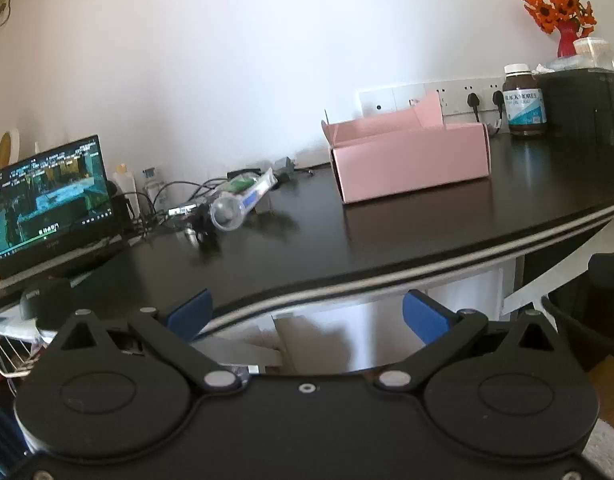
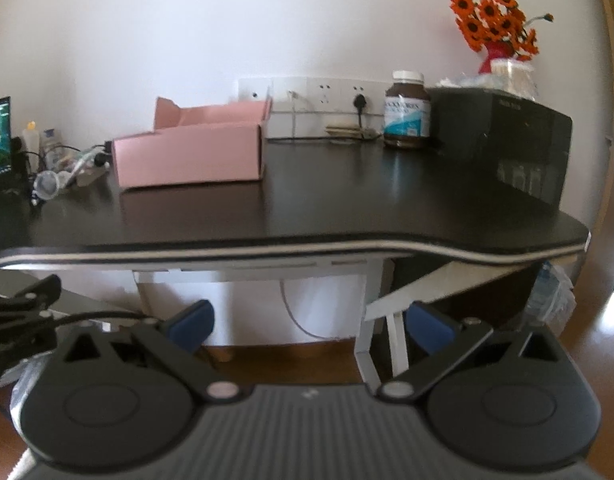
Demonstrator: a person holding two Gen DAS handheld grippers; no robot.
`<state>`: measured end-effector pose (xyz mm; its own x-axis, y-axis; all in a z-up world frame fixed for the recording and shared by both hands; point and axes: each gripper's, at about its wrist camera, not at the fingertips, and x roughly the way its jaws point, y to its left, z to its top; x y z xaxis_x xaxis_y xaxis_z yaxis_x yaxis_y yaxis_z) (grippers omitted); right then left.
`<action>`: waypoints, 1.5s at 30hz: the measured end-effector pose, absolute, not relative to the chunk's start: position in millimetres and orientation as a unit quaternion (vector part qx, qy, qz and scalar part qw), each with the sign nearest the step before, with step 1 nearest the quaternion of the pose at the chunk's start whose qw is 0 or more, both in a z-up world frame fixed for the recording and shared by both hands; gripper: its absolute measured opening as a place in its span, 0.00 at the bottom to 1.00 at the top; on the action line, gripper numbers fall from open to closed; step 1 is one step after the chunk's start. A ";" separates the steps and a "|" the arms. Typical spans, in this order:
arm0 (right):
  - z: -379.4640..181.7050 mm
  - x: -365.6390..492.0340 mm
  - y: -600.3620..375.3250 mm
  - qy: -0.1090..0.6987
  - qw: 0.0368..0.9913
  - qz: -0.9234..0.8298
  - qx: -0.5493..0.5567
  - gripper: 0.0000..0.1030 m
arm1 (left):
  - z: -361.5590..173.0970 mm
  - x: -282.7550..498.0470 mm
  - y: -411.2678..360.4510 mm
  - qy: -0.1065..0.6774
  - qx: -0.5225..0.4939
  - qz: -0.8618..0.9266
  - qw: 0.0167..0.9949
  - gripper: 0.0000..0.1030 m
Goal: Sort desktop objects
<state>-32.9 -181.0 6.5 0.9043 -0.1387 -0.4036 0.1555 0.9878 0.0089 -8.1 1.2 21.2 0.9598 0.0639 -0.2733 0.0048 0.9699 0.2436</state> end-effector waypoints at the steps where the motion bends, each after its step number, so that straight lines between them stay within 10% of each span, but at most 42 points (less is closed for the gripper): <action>1: 8.5 -32.4 -183.0 0.203 0.977 -0.067 0.019 0.99 | 23.8 -6.9 2.5 0.141 0.122 0.014 0.982 1.00; 45: 44.9 -8.5 -226.7 0.175 0.984 0.010 -0.010 0.99 | 72.0 43.1 46.9 0.153 0.111 -0.024 0.982 1.00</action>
<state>-8.5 -226.7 44.9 0.9385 0.0163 -0.3449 -0.0232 0.9996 -0.0160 43.1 46.9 72.0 0.9520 -0.0126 -0.3058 0.0809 0.9740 0.2116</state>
